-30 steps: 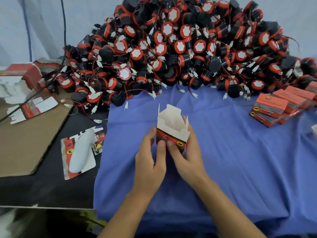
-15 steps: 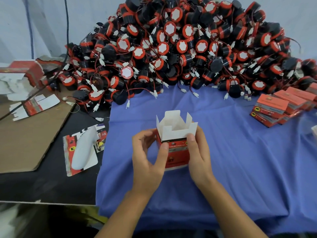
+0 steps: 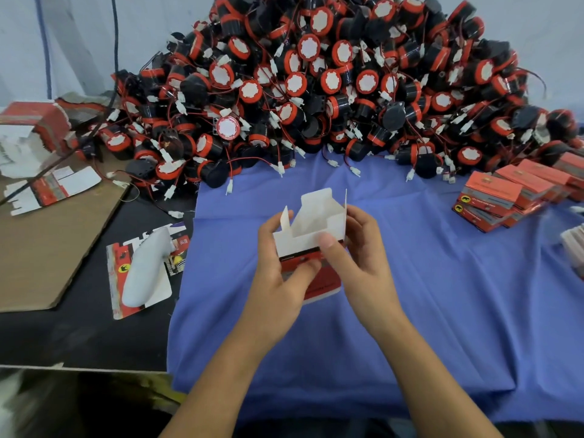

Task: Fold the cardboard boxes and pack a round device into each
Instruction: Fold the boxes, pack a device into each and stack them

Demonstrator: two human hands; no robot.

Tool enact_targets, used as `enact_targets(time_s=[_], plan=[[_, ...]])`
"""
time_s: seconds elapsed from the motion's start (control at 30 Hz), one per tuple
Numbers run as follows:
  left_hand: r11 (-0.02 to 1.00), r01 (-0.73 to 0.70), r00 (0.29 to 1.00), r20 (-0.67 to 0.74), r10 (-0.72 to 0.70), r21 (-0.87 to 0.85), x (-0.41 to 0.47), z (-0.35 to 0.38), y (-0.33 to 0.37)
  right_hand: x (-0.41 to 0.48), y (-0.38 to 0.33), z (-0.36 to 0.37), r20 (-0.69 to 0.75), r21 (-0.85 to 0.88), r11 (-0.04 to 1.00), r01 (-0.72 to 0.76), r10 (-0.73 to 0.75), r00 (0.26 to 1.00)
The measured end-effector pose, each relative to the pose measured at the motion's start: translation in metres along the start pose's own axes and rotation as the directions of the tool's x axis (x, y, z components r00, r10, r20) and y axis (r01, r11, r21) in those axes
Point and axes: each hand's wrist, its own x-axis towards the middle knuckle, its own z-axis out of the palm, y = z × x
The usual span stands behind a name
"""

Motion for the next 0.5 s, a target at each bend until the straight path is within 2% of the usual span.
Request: enact_targets(time_s=[0.07,0.17,0.23,0.33,0.5], plan=[[0.998,0.037,0.999,0.035,-0.035,-0.05,-0.001,0.003,0.001,-0.002,-0.004,0.001,-0.009,-0.006,1.0,-0.017,0.017,1.0],[0.959,0.082,0.996,-0.022,-0.091,-0.27,-0.001,0.004,0.005,-0.006,-0.009,0.0,0.002,0.003,0.999,-0.046,0.046,0.999],[0.929,0.099,0.989,-0.068,-0.131,-0.357,0.001,0.005,0.009,-0.009,-0.01,0.0,0.0,0.028,0.998,-0.059,0.059,0.998],[0.945,0.106,0.977,-0.144,-0.157,-0.311,0.002,0.01,0.013,-0.013,-0.011,0.003,-0.033,0.088,0.993,-0.075,0.079,0.996],[0.98,0.06,0.968,-0.229,-0.103,-0.188,-0.001,0.009,0.008,-0.019,-0.01,0.009,-0.055,0.149,0.979,-0.138,0.147,0.988]])
